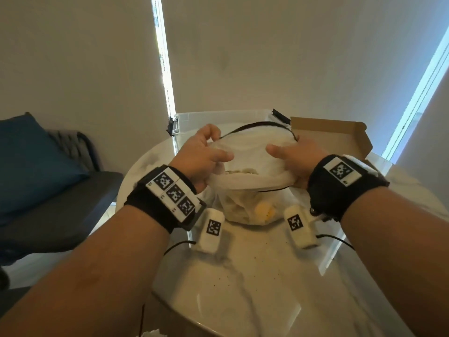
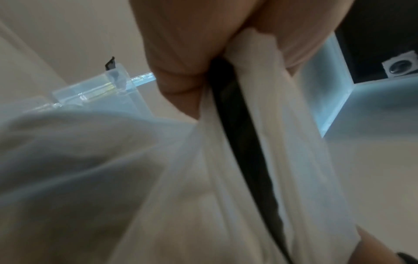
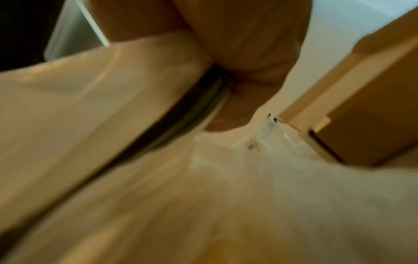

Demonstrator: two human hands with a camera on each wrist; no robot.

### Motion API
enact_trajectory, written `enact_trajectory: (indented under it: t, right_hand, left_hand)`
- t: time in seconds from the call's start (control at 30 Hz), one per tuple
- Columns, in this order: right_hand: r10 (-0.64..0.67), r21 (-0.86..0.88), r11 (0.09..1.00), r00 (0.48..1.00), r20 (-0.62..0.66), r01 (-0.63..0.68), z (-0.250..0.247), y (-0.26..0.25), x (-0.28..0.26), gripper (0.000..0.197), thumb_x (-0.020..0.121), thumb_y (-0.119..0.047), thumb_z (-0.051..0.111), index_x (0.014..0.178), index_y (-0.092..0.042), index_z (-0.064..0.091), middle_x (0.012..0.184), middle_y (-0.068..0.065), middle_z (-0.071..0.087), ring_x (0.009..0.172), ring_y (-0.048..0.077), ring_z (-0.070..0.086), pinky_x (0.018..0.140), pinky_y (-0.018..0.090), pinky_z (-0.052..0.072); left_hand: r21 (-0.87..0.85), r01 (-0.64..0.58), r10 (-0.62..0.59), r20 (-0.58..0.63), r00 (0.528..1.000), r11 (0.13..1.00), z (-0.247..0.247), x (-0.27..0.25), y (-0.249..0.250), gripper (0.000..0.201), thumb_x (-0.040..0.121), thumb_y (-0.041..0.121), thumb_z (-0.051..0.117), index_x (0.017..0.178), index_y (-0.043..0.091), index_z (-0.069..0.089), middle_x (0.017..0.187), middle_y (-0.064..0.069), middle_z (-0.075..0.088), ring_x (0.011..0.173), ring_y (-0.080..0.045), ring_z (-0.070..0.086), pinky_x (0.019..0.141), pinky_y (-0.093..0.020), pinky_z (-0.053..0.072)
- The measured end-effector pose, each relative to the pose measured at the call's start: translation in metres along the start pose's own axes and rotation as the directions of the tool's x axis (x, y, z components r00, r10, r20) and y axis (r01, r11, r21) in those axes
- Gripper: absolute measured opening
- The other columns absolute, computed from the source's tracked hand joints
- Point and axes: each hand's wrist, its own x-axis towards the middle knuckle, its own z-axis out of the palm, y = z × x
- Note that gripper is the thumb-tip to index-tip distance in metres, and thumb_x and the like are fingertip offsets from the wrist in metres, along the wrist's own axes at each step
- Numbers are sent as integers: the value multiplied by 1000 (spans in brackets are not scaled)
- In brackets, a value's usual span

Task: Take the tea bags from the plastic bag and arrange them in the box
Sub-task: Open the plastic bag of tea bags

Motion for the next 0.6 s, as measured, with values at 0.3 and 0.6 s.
enact_trajectory:
  t: [0.3, 0.6]
  right_hand:
    - [-306, -489, 840, 950, -69, 235, 1, -10, -4, 35, 86, -48, 73, 93, -15, 63, 91, 2, 67, 82, 19, 66, 75, 33, 55]
    - [299, 506, 725, 875, 380, -468, -18, -9, -3, 30, 103, -14, 46, 132, -12, 54, 116, -4, 59, 83, 7, 61, 71, 26, 58]
  left_hand:
    - [746, -70, 169, -57, 984, 662, 21, -6, 14, 54, 75, 27, 83, 111, 27, 43, 95, 6, 55, 77, -8, 54, 58, -21, 40]
    - [128, 377, -355, -170, 919, 917, 11, 8, 1, 27, 89, 33, 71, 87, 7, 65, 93, -13, 71, 81, -25, 69, 88, -45, 58]
